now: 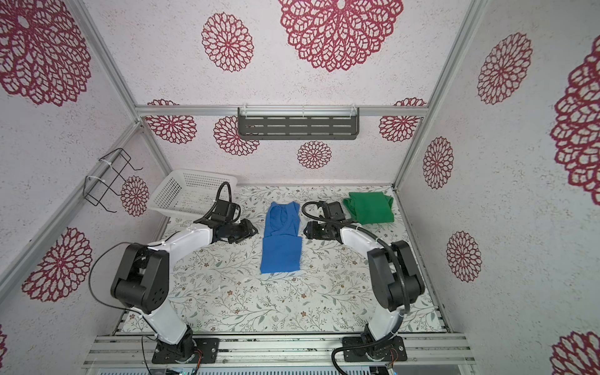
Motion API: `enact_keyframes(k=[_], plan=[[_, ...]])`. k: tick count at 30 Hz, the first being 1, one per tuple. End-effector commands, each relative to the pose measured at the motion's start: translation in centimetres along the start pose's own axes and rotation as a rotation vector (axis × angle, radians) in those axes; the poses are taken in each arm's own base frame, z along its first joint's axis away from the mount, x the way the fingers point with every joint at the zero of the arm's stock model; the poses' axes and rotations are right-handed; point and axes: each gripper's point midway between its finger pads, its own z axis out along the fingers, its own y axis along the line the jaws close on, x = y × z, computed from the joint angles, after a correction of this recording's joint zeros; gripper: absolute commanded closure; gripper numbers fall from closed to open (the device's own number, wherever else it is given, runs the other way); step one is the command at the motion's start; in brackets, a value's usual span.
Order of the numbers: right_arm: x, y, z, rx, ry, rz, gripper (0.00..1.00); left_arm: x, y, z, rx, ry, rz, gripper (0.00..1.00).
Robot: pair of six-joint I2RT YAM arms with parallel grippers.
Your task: Fold and stack the tank tops
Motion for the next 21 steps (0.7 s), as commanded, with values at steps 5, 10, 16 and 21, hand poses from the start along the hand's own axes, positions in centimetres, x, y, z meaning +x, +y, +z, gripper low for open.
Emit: enact_keyframes(k=[5, 10, 16, 21], plan=[[7.7, 2.0, -1.2, -0.083, 0.122, 0.139, 0.43, 7.5, 1.1, -0.5, 0.033, 0.073, -0.135, 0.34], [10.0, 4.4, -1.0, -0.165, 0.136, 0.169, 0.46, 10.2, 0.5, 0.5, 0.071, 0.114, -0.178, 0.31], [8.9, 7.0, -1.4, -0.217, 0.096, 0.131, 0.74, 8.3, -0.8, -0.8, 0.072, 0.048, -0.16, 0.47], [8.4, 8.0, -0.1, -0.238, 0.106, 0.112, 0.81, 4.3, -5.2, -1.3, 0.155, -0.019, -0.086, 0.52]])
